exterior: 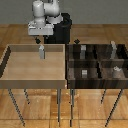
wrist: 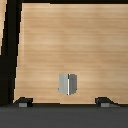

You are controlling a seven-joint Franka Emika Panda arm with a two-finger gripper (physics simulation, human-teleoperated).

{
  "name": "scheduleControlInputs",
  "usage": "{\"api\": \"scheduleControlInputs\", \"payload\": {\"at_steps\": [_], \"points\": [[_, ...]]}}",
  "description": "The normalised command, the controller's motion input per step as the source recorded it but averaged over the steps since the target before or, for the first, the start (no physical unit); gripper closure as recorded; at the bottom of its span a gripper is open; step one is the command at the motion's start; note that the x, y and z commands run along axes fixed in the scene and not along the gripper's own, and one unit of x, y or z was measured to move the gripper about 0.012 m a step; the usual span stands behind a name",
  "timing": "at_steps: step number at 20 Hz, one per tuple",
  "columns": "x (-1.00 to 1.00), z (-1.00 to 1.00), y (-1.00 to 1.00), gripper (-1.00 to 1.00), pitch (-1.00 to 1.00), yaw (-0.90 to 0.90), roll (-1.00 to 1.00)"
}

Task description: Place the milk carton into the appropriate compartment.

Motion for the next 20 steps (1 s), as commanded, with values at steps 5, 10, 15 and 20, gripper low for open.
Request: {"api": "scheduleControlInputs", "payload": {"at_steps": [5, 10, 15, 20], "points": [[0.2, 0.0, 0.0, -1.0, 0.0, 0.0, 0.0], [0.0, -0.2, 0.0, -1.0, 0.0, 0.0, 0.0], [0.0, -1.0, 0.0, -1.0, 0.0, 0.0, 0.0], [0.0, -0.6, 0.0, 1.0, 0.0, 0.0, 0.0]]}}
